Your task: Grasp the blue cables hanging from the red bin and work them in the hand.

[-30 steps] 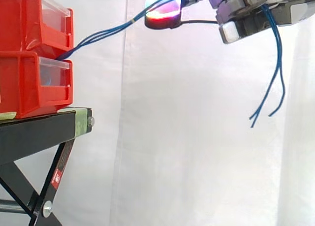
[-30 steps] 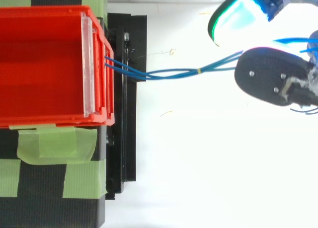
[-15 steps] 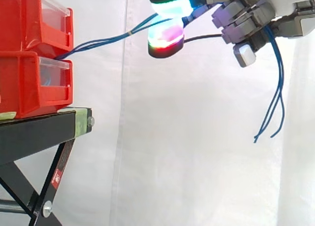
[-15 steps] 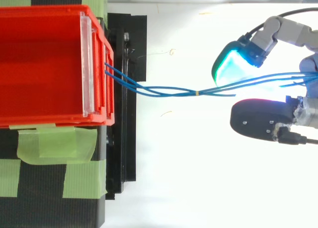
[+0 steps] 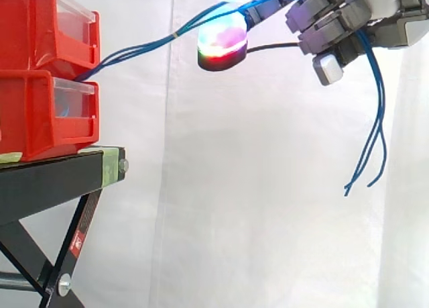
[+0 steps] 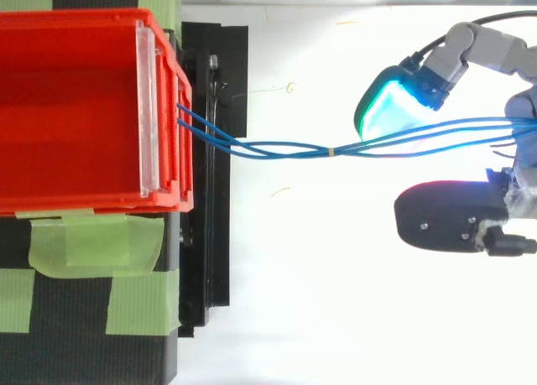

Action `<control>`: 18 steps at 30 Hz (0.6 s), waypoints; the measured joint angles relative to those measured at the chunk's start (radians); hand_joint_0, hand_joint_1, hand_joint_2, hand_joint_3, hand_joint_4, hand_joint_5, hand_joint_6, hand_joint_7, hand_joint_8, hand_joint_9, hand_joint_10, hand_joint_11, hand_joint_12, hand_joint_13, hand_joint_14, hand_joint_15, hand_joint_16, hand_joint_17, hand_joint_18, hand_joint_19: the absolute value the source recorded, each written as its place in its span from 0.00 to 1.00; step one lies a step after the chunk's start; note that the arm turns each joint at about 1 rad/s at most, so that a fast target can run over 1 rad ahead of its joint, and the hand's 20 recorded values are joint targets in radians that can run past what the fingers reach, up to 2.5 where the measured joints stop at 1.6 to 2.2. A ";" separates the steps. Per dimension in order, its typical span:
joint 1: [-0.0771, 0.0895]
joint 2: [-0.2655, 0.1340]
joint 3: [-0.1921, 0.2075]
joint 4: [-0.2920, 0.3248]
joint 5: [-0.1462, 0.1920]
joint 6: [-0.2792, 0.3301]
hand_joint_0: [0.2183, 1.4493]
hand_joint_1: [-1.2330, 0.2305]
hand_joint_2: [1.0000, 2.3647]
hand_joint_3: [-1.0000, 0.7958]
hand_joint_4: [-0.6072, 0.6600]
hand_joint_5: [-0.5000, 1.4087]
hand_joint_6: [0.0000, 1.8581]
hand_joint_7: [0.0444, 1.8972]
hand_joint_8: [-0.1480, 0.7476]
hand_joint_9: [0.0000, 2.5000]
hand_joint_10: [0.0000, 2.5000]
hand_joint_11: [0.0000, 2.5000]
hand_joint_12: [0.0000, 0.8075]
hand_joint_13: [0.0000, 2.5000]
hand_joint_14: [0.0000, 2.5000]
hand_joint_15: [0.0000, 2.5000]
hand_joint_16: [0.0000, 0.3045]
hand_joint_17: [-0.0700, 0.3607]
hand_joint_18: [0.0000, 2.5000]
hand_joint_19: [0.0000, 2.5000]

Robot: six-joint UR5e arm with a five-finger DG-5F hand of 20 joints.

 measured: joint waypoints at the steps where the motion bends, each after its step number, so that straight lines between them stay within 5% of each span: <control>1: -0.001 0.000 0.000 0.001 0.002 0.001 0.45 0.46 0.00 0.05 0.67 0.46 0.00 0.70 0.66 0.47 1.00 1.00 0.70 0.59 1.00 0.76 0.18 0.46 0.70 0.25; 10: -0.013 -0.001 0.000 0.042 0.061 0.014 0.48 0.42 0.00 0.06 0.66 0.47 0.00 0.70 0.66 0.47 1.00 1.00 0.69 0.59 1.00 0.76 0.17 0.44 0.69 0.25; 18: -0.018 -0.001 0.008 0.064 0.072 0.007 0.52 0.41 0.01 0.11 0.66 0.47 0.00 0.70 0.67 0.47 1.00 1.00 0.68 0.59 1.00 0.76 0.17 0.43 0.69 0.27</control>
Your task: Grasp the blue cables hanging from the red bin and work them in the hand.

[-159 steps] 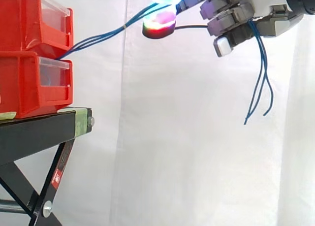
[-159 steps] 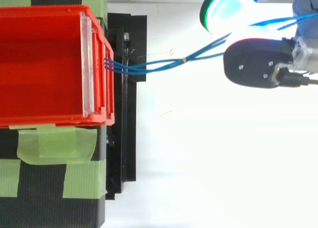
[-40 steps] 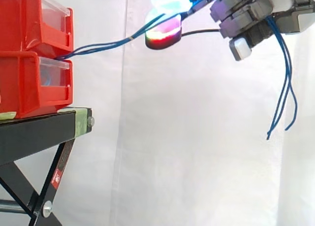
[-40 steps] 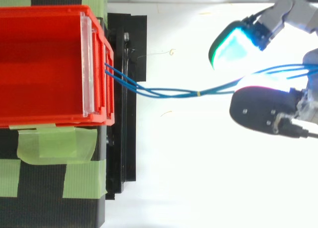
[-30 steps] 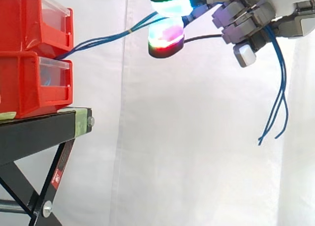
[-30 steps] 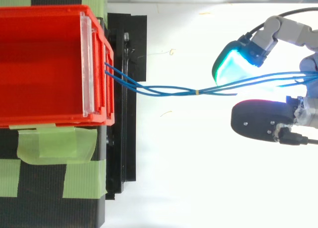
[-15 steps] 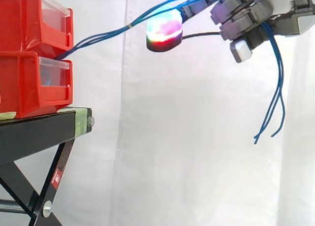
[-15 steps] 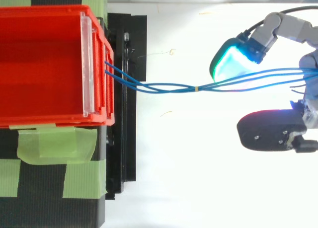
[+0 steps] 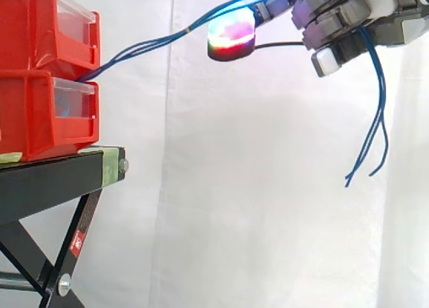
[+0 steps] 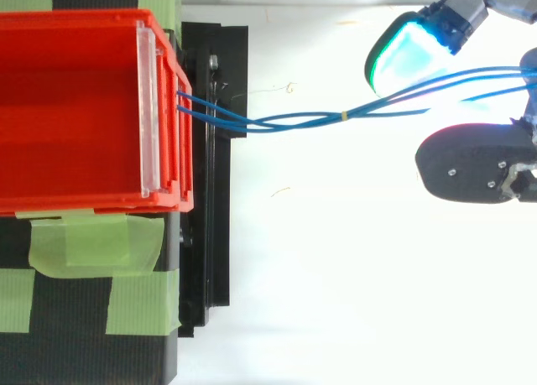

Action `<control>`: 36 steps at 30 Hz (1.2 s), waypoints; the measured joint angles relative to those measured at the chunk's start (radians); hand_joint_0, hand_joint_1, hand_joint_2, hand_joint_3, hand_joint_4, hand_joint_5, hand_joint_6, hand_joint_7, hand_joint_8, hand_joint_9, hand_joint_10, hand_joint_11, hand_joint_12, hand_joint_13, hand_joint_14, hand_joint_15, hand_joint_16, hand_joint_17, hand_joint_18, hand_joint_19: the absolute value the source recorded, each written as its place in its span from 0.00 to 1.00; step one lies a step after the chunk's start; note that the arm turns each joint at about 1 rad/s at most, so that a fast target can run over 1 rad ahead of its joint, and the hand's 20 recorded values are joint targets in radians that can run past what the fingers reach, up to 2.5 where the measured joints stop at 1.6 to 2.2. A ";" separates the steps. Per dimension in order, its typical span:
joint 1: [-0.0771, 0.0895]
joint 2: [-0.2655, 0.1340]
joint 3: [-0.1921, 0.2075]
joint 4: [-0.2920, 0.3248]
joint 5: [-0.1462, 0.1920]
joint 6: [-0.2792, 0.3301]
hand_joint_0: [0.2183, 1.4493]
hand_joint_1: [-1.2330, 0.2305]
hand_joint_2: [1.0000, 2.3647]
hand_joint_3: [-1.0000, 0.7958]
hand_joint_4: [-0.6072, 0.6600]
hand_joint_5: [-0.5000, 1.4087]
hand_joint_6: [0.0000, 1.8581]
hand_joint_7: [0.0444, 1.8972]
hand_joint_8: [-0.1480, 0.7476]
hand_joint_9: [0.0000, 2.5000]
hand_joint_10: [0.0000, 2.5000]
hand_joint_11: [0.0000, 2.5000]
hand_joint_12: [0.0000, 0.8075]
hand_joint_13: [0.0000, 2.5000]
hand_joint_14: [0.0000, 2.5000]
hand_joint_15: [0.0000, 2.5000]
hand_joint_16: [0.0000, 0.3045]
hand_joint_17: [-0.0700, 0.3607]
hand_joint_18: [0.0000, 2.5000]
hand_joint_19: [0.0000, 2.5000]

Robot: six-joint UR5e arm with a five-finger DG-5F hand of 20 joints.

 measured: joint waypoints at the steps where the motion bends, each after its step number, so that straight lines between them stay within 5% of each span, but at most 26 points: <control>1: -0.001 0.000 0.006 0.001 0.000 -0.007 0.52 0.41 0.01 0.12 0.66 0.47 0.00 0.70 0.67 0.47 1.00 1.00 0.68 0.59 1.00 0.75 0.17 0.43 0.69 0.27; 8: -0.007 0.000 0.025 0.026 0.000 -0.071 0.55 0.40 0.01 0.20 0.65 0.46 0.00 0.70 0.66 0.47 1.00 1.00 0.69 0.58 1.00 0.76 0.17 0.43 0.69 0.28; 13: -0.008 -0.006 0.027 0.037 0.000 -0.083 0.53 0.39 0.01 0.16 0.66 0.46 0.00 0.71 0.66 0.47 1.00 1.00 0.69 0.58 1.00 0.76 0.17 0.44 0.69 0.28; 20: -0.010 -0.064 0.027 0.079 -0.006 -0.046 0.49 0.40 0.01 0.11 0.66 0.46 0.00 0.70 0.66 0.46 1.00 1.00 0.69 0.58 1.00 0.76 0.18 0.44 0.69 0.27; 36: -0.026 -0.122 0.027 0.094 -0.025 -0.008 0.47 0.41 0.00 0.09 0.67 0.45 0.00 0.70 0.66 0.43 1.00 1.00 0.66 0.55 1.00 0.75 0.17 0.44 0.67 0.29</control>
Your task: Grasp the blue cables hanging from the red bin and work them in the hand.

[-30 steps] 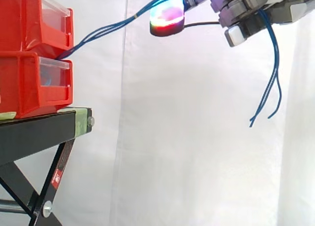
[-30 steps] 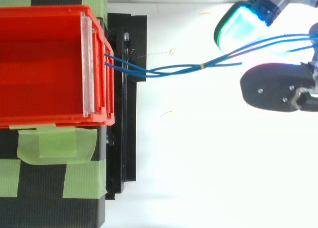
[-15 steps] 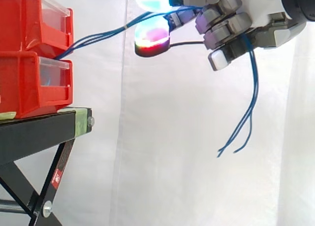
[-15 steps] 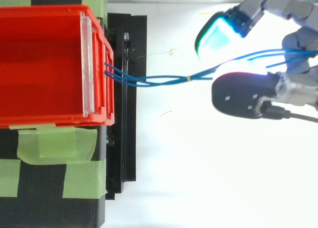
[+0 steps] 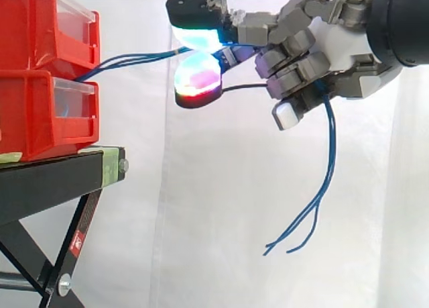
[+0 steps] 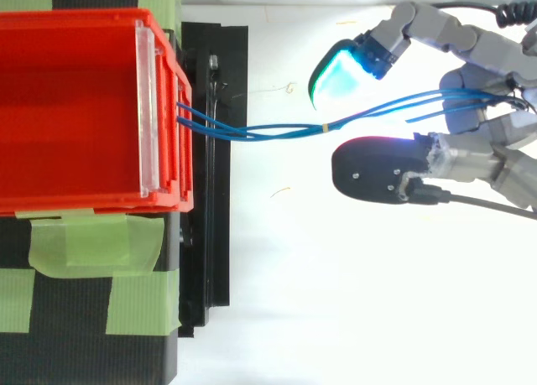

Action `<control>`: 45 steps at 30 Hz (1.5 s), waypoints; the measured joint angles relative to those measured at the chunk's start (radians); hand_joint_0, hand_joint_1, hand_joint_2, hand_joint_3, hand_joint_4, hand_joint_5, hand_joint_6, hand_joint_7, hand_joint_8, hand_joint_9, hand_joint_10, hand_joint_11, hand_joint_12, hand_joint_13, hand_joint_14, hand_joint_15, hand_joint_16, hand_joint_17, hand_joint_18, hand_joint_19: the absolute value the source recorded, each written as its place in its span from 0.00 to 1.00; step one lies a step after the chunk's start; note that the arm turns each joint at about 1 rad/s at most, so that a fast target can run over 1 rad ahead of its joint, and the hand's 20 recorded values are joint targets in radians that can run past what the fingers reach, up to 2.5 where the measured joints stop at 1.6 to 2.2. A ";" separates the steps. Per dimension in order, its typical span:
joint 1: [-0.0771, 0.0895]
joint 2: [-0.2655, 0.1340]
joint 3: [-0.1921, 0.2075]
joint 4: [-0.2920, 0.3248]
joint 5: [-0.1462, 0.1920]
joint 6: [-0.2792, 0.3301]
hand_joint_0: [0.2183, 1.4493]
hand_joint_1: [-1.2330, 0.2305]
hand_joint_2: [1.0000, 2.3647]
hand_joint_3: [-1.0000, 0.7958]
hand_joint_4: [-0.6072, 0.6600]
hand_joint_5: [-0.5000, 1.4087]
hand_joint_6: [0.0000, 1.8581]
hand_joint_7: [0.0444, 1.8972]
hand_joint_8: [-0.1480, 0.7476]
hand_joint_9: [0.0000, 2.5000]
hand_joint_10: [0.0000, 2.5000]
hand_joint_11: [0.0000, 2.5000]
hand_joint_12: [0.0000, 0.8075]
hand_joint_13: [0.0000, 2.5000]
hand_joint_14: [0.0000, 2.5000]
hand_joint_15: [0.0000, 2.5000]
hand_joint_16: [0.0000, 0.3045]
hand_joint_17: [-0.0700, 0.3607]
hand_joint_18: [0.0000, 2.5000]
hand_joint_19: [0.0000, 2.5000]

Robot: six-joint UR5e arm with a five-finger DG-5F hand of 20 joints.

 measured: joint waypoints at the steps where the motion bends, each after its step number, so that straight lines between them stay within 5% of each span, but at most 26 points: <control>1: -0.003 -0.003 0.000 0.000 -0.005 0.005 0.47 0.41 0.00 0.09 0.67 0.45 0.00 0.70 0.65 0.43 1.00 1.00 0.66 0.55 1.00 0.74 0.17 0.44 0.67 0.29; 9: -0.018 -0.044 0.027 0.056 -0.052 -0.014 0.47 0.41 0.00 0.09 0.66 0.45 0.00 0.70 0.65 0.41 1.00 1.00 0.65 0.53 1.00 0.75 0.17 0.44 0.67 0.29; 22: -0.022 -0.069 0.121 0.025 -0.074 -0.076 0.52 0.40 0.01 0.14 0.66 0.45 0.03 0.70 0.65 0.41 1.00 1.00 0.64 0.53 1.00 0.74 0.16 0.41 0.66 0.31; 36: -0.020 -0.070 0.123 -0.143 -0.099 0.114 0.54 0.40 0.01 0.16 0.65 0.43 0.09 0.69 0.66 0.42 1.00 1.00 0.64 0.53 1.00 0.74 0.16 0.41 0.67 0.32; 45: -0.016 -0.069 0.125 -0.209 -0.099 0.176 0.54 0.41 0.01 0.26 0.63 0.38 0.33 0.64 0.68 0.43 1.00 1.00 0.65 0.54 1.00 0.77 0.16 0.42 0.68 0.32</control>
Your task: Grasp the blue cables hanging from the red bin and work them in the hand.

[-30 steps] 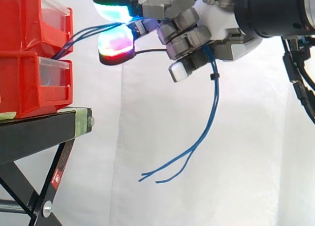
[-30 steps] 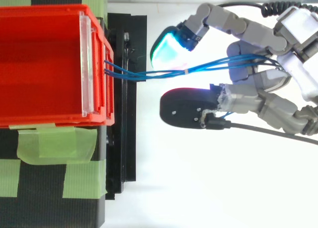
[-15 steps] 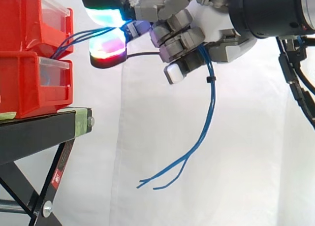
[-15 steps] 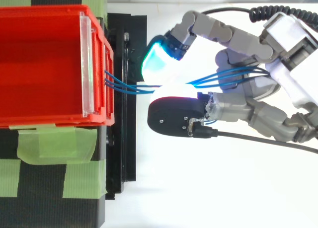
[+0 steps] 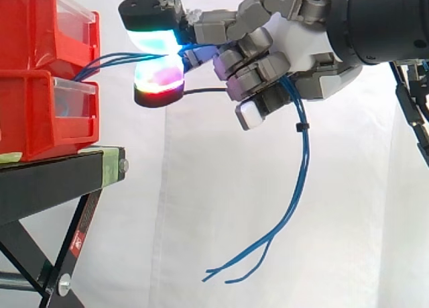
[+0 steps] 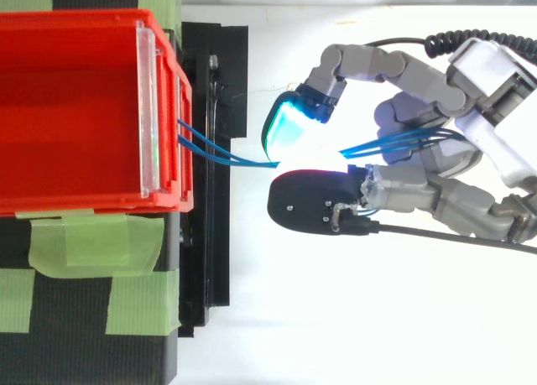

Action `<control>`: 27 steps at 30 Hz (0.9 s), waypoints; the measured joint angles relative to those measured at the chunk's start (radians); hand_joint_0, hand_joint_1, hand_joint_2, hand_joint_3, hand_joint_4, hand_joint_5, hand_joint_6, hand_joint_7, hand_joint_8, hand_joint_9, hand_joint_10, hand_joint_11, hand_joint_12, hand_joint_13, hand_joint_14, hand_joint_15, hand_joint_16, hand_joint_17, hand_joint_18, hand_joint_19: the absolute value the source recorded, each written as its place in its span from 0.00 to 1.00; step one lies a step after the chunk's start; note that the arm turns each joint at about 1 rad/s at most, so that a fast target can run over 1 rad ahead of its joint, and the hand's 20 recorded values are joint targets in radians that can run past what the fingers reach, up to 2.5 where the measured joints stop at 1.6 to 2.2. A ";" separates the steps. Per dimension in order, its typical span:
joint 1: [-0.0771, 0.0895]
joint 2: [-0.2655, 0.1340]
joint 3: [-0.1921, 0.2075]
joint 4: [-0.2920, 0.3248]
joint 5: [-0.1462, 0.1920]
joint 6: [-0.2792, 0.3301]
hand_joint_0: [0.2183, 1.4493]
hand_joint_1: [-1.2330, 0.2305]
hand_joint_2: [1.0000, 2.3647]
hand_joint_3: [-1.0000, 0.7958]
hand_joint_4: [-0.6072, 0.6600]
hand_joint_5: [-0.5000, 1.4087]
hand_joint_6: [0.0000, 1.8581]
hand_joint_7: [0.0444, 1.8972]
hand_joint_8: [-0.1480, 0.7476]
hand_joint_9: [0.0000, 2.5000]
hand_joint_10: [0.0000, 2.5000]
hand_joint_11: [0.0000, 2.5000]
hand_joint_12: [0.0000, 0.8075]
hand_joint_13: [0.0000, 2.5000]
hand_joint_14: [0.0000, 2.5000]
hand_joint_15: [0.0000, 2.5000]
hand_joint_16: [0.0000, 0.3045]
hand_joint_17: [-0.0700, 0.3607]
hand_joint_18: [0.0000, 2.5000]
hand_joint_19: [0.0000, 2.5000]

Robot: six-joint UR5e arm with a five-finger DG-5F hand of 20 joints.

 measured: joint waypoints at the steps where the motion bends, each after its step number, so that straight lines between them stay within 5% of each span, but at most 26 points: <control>1: 0.000 0.000 0.000 -0.001 0.000 0.001 0.54 0.41 0.02 0.29 0.64 0.37 0.39 0.60 0.70 0.43 1.00 1.00 0.65 0.54 1.00 0.77 0.16 0.42 0.68 0.32; 13: -0.002 0.000 0.010 0.004 0.004 0.000 0.55 0.40 0.02 0.40 0.63 0.34 0.47 0.56 0.68 0.41 1.00 1.00 0.67 0.53 1.00 0.76 0.17 0.43 0.67 0.33; 19: -0.004 0.000 0.015 0.006 0.001 -0.001 0.58 0.46 0.01 0.52 0.65 0.40 0.33 0.59 0.62 0.42 1.00 1.00 0.66 0.55 1.00 0.74 0.20 0.48 0.69 0.24; 24: -0.005 0.001 0.021 -0.020 0.000 0.015 0.60 0.48 0.01 0.55 0.65 0.50 0.03 0.71 0.59 0.41 1.00 1.00 0.66 0.54 1.00 0.74 0.20 0.48 0.68 0.23; 27: -0.005 0.002 0.021 -0.058 -0.001 0.042 0.60 0.47 0.01 0.58 0.67 0.52 0.00 0.71 0.58 0.40 1.00 1.00 0.67 0.54 1.00 0.75 0.20 0.48 0.67 0.24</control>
